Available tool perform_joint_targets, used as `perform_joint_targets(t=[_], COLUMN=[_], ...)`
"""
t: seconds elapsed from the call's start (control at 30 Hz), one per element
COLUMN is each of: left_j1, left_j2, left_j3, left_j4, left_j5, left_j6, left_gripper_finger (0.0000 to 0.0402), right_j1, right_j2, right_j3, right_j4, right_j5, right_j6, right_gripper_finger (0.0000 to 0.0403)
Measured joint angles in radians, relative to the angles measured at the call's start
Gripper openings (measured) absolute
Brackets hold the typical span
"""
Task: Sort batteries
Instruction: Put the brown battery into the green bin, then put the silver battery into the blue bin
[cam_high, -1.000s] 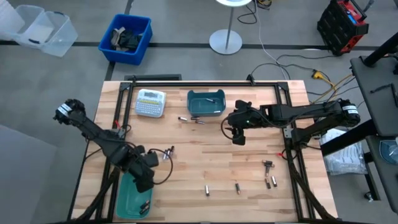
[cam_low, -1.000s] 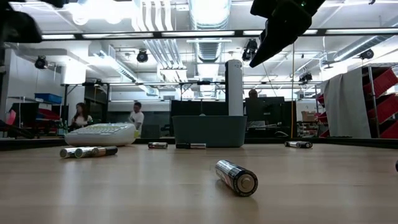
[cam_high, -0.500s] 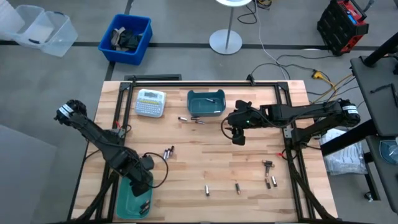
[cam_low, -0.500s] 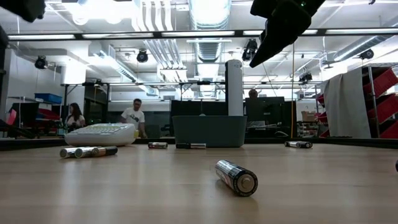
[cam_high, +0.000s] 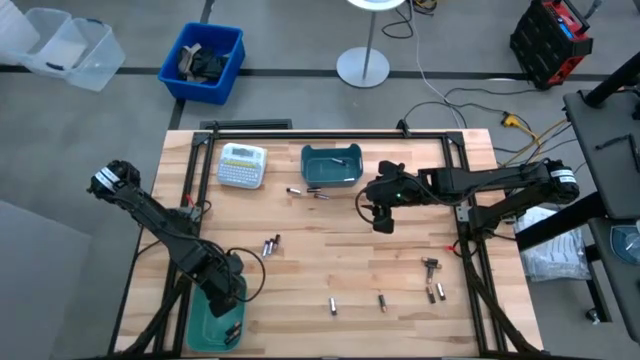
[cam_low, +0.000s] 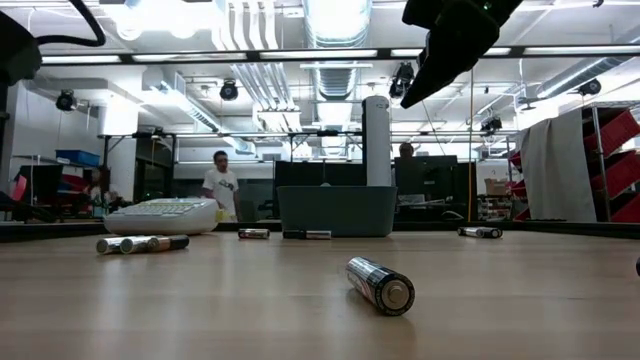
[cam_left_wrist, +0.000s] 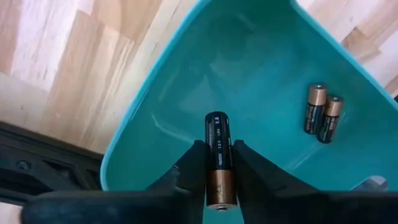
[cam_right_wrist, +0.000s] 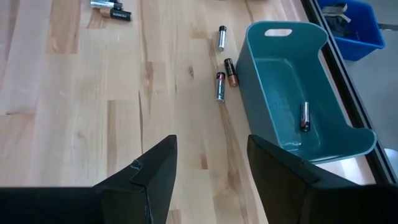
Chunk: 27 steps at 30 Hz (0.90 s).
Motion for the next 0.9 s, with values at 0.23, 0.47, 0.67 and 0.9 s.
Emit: perform_joint_targets(t=[0.23, 0.47, 0.67, 0.9], left_j1=[-0.004, -0.005, -0.014, -0.032], left_j2=[0.000, 0.000, 0.000, 0.000], left_j3=[0.000, 0.021, 0.090, 0.119], left_j4=[0.000, 0.002, 0.005, 0.003], left_j5=[-0.008, -0.096, -0.364, -0.629], left_j6=[-0.022, -0.010, 0.054, 0.132], left_gripper_finger=[0.0072, 0.0074, 0.0075, 0.0075], right_j1=[0.000, 0.000, 0.000, -0.004], right_j2=[0.000, 0.030, 0.130, 0.322], right_j3=[0.000, 0.000, 0.020, 0.120], right_j4=[0.016, 0.065, 0.125, 0.137], right_j5=[0.000, -0.001, -0.002, -0.002], right_j6=[0.000, -0.003, -0.042, -0.087], right_gripper_finger=[0.0194, 0.0196, 0.0195, 0.0196])
